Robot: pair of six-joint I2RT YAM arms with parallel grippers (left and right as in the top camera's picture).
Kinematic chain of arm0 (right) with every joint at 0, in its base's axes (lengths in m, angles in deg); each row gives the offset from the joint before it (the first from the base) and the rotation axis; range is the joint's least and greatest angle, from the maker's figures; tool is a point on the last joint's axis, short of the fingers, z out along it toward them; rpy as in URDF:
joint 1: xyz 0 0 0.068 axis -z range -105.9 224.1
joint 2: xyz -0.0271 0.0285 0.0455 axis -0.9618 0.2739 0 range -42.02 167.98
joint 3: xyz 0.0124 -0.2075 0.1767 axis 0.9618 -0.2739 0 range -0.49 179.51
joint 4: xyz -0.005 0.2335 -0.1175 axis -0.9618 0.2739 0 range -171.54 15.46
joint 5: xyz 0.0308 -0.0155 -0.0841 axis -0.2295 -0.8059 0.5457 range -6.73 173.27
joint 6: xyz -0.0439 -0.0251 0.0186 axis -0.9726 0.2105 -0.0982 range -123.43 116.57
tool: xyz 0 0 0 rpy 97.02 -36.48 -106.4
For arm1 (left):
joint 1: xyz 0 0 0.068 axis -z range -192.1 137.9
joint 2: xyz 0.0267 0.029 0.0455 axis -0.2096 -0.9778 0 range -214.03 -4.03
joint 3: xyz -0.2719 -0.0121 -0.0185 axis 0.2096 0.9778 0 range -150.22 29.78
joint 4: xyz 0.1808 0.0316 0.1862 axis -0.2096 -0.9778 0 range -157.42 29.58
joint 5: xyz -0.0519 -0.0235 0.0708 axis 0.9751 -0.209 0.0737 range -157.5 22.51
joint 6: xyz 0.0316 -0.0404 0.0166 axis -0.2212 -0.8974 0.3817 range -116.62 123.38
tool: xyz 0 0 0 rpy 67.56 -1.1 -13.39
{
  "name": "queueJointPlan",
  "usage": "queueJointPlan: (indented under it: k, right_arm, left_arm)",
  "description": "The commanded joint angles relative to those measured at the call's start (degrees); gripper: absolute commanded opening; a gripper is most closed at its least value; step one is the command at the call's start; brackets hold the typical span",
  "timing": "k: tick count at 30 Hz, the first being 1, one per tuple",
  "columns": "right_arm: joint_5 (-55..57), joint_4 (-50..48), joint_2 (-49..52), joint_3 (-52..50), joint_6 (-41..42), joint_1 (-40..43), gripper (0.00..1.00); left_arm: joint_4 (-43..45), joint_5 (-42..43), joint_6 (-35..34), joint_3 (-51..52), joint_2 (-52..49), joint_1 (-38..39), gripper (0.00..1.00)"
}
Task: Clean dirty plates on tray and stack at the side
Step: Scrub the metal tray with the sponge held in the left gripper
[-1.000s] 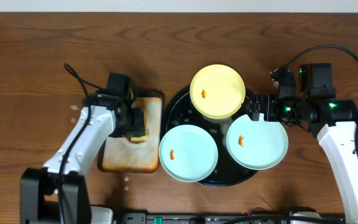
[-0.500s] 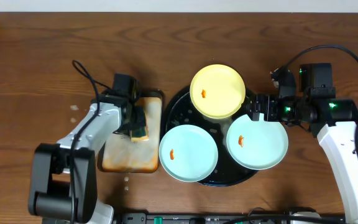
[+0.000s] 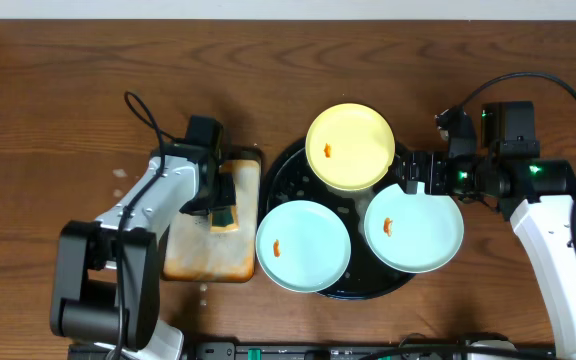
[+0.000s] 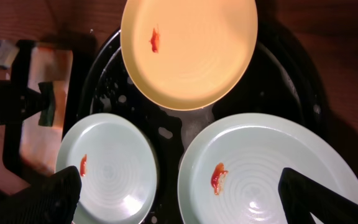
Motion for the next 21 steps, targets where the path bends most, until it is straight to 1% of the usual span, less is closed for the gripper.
queueJointPlan:
  k: [1, 2, 3, 7, 11, 14, 16, 19, 20, 21]
  right_arm:
    - [-0.6, 0.0, 0.0, 1.0, 0.7, -0.5, 0.99]
    - [-0.6, 0.0, 0.0, 1.0, 0.7, -0.5, 0.99]
    - [-0.6, 0.0, 0.0, 1.0, 0.7, -0.5, 0.99]
    - [-0.6, 0.0, 0.0, 1.0, 0.7, -0.5, 0.99]
    - [-0.6, 0.0, 0.0, 1.0, 0.7, -0.5, 0.99]
    - [-0.6, 0.0, 0.0, 1.0, 0.7, -0.5, 0.99]
    - [-0.5, 0.0, 0.0, 1.0, 0.7, -0.5, 0.99]
    - [-0.4, 0.0, 0.0, 1.0, 0.7, -0.5, 0.99]
    - [-0.4, 0.0, 0.0, 1.0, 0.7, -0.5, 0.99]
    - [-0.4, 0.0, 0.0, 1.0, 0.7, -0.5, 0.99]
  left_arm:
    - [-2.4, -0.4, 0.3, -4.5, 4.7, 0.1, 0.32]
    - [-2.8, -0.4, 0.3, -4.5, 6.1, 0.1, 0.4]
    - [-3.3, -0.4, 0.2, -4.5, 7.0, 0.1, 0.44]
    - [-5.0, -0.4, -0.2, -3.8, 7.3, 0.3, 0.46]
    - [-3.6, -0.2, -0.4, -0.1, 5.9, 1.3, 0.46]
    - [-1.8, 0.1, -0.4, 1.9, 4.5, 2.7, 0.53]
    - [-0.1, 0.1, -0.4, 3.1, 3.7, 3.7, 0.55]
    - [1.6, 0.1, -0.4, 3.7, 2.5, 4.9, 0.54]
    - [2.0, -0.3, -0.4, 3.7, 2.1, 5.2, 0.5]
    - [2.2, -1.2, -0.4, 3.7, 1.6, 5.4, 0.44]
